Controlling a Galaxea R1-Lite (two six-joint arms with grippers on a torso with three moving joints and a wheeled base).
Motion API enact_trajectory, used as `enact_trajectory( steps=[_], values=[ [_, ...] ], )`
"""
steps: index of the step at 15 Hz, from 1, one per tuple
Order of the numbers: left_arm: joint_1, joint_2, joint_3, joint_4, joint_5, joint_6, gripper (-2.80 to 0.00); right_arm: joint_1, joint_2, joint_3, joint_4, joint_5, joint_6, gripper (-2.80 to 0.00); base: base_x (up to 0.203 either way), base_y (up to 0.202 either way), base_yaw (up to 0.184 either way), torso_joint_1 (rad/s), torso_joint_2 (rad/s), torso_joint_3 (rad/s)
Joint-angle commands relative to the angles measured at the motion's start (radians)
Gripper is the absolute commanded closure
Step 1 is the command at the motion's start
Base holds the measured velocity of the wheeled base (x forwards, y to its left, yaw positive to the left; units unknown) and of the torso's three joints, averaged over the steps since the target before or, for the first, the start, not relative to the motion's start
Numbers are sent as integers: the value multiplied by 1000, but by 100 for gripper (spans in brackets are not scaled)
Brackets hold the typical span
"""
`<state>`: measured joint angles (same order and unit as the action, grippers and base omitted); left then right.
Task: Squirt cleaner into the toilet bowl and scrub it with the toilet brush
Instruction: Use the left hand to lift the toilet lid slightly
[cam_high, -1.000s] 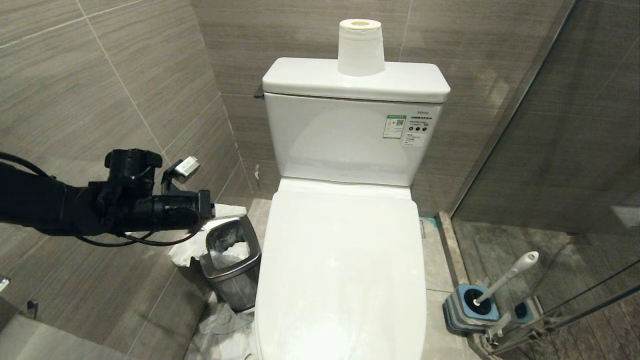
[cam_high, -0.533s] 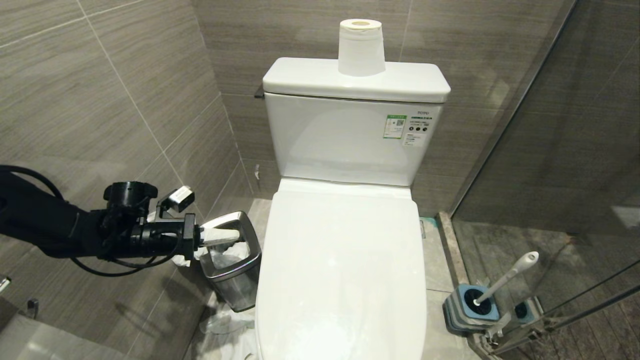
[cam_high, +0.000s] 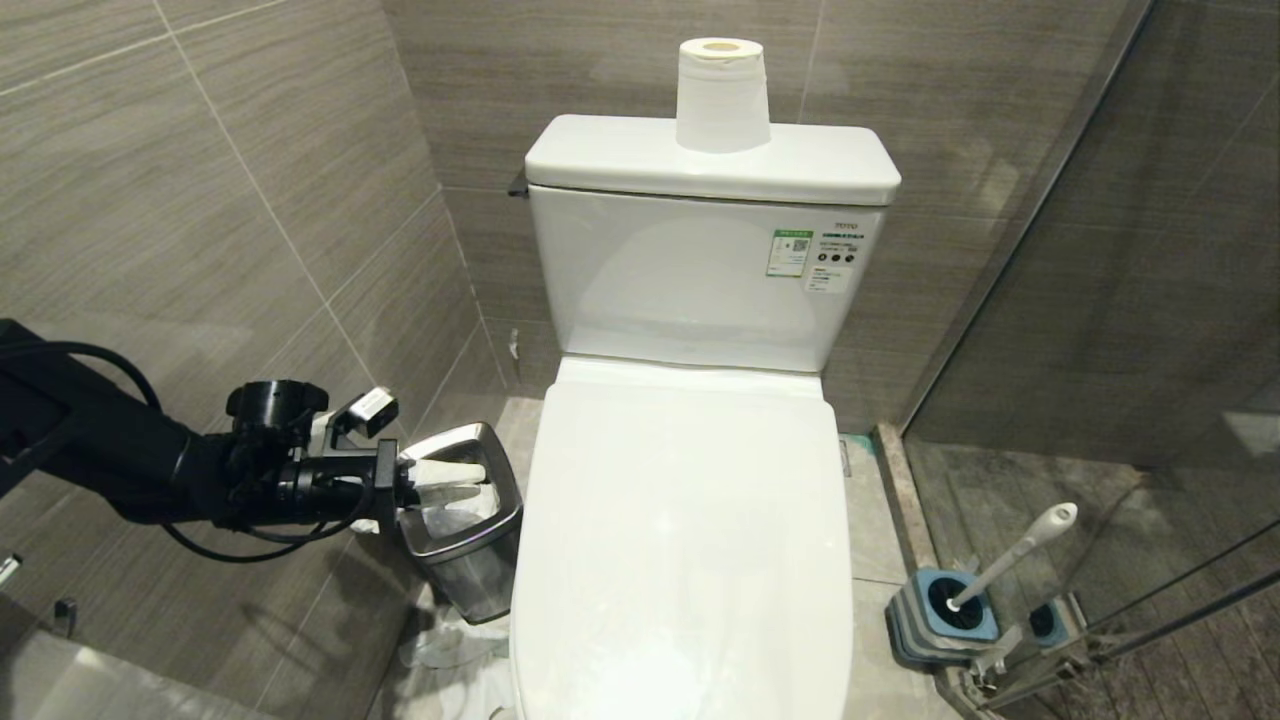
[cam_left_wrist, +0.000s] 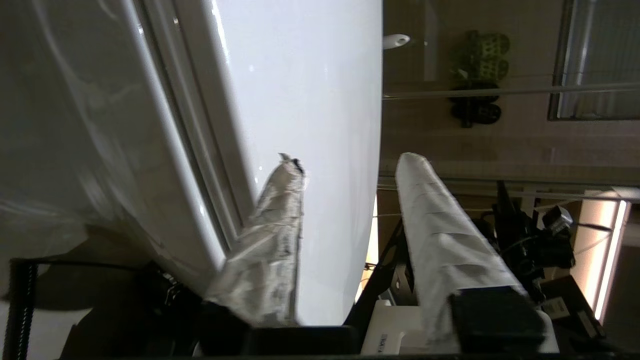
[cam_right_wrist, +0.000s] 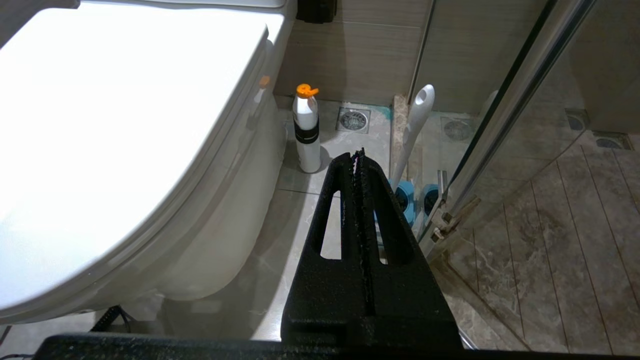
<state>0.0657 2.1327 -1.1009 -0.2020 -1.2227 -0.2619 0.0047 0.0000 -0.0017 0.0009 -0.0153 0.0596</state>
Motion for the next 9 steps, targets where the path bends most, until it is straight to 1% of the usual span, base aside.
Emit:
enact_trajectory(
  steps=[1, 3, 4, 5, 7, 9],
  values=[
    [-4, 27, -1, -24, -23, 0, -280, 0, 0, 0, 1, 0, 0, 0, 0, 0, 0, 0, 0, 0],
    [-3, 41, 6, -40, -24, 1, -280, 0, 1, 1, 0, 0, 0, 0, 0, 0, 0, 0, 0, 0],
    [0, 35, 16, -45, -33, 6, -280, 1, 2, 0, 0, 0, 0, 0, 0, 0, 0, 0, 0, 0],
    [5, 37, 20, -63, -55, 21, -280, 0, 2, 0, 1, 0, 0, 0, 0, 0, 0, 0, 0, 0],
    [30, 61, 42, -84, -131, 83, -280, 1, 2, 0, 1, 0, 0, 0, 0, 0, 0, 0, 0, 0],
    [55, 78, 52, -85, -224, 125, -280, 0, 2, 0, 0, 0, 0, 0, 0, 0, 0, 0, 0, 0]
  ],
)
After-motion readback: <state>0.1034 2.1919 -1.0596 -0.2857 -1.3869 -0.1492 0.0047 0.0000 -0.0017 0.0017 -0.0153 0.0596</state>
